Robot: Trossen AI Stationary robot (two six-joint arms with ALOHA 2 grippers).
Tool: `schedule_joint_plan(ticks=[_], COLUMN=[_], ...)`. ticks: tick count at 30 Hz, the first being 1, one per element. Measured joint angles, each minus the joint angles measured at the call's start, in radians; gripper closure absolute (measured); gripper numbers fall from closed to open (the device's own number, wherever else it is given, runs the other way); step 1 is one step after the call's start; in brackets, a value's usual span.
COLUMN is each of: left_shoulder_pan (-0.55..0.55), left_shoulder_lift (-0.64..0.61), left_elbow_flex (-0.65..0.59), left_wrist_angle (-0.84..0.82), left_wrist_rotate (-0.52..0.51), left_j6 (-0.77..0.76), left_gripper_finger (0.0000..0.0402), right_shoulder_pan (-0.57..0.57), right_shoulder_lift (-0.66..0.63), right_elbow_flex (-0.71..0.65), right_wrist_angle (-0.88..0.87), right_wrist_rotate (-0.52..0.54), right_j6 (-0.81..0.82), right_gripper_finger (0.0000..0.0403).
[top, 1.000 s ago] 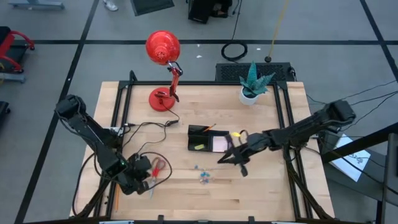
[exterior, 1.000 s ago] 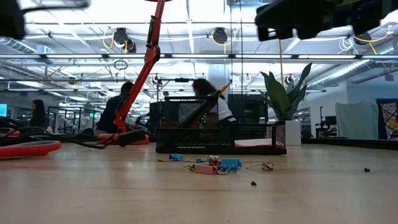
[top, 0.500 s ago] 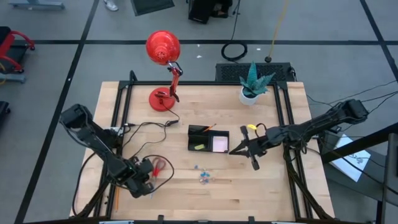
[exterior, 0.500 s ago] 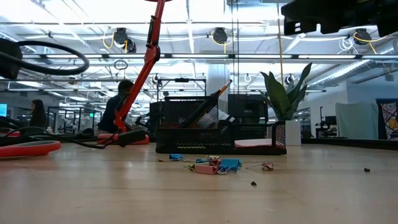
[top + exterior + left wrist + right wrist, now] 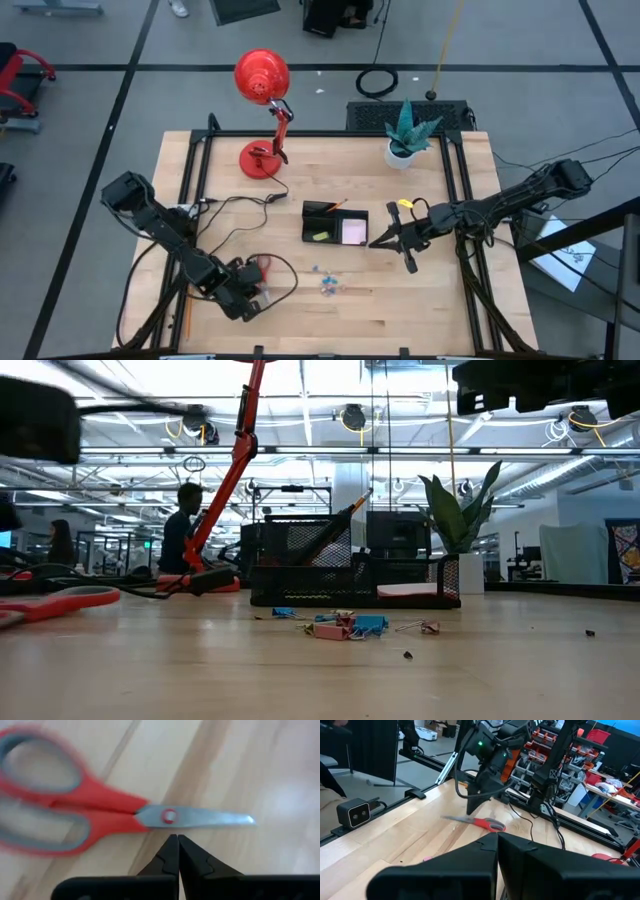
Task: Pick and place office supplies into organizer
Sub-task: Put the red scissors into the black desk organizer
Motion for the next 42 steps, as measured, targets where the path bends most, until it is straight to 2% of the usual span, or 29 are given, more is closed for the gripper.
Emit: schedule_joint_plan(ticks=[5, 11, 14, 19, 23, 25, 36, 40, 42], left_shoulder_pan=[0.066, 0.079, 0.06, 0.038, 0.037, 0.056, 0.245, 0.263, 0.252], left_shoulder_lift=[0.065, 0.088, 0.055, 0.036, 0.034, 0.036, 0.036, 0.036, 0.034], left_elbow_flex=[0.005, 0.056, 0.119, 0.256, 0.299, 0.284, 0.135, 0.082, 0.065], left_wrist_angle=[0.122, 0.067, -0.084, -0.432, -0.605, -0.651, -0.633, -0.618, -0.576], left_wrist_rotate=[0.018, 0.087, 0.084, 0.073, 0.028, 0.01, -0.011, 0.097, 0.118], left_j6=[0.153, 0.259, 0.29, 0.224, 0.161, 0.148, 0.183, 0.131, 0.119], left_gripper_finger=[0.0397, 0.0396, 0.0399, 0.0396, 0.0399, 0.0396, 0.0399, 0.0396, 0.0397], right_shoulder_pan=[0.0, 0.0, 0.0, 0.0, 0.0, 0.0, 0.0, 0.0, 0.0], right_shoulder_lift=[0.0, 0.0, 0.0, 0.0, 0.0, 0.0, 0.0, 0.0, 0.0], right_elbow_flex=[0.0, 0.0, 0.0, 0.0, 0.0, 0.0, 0.0, 0.0, 0.0], right_wrist_angle=[0.003, -0.002, -0.001, 0.001, 0.006, 0.007, 0.014, 0.014, 0.014], right_wrist_rotate=[0.0, 0.0, 0.0, 0.0, 0.0, -0.001, -0.005, -0.005, -0.005], right_j6=[0.004, 0.014, 0.014, 0.014, 0.015, 0.021, 0.023, 0.022, 0.019], right_gripper_finger=[0.0402, 0.0402, 0.0402, 0.0402, 0.0402, 0.0402, 0.0402, 0.0402, 0.0402])
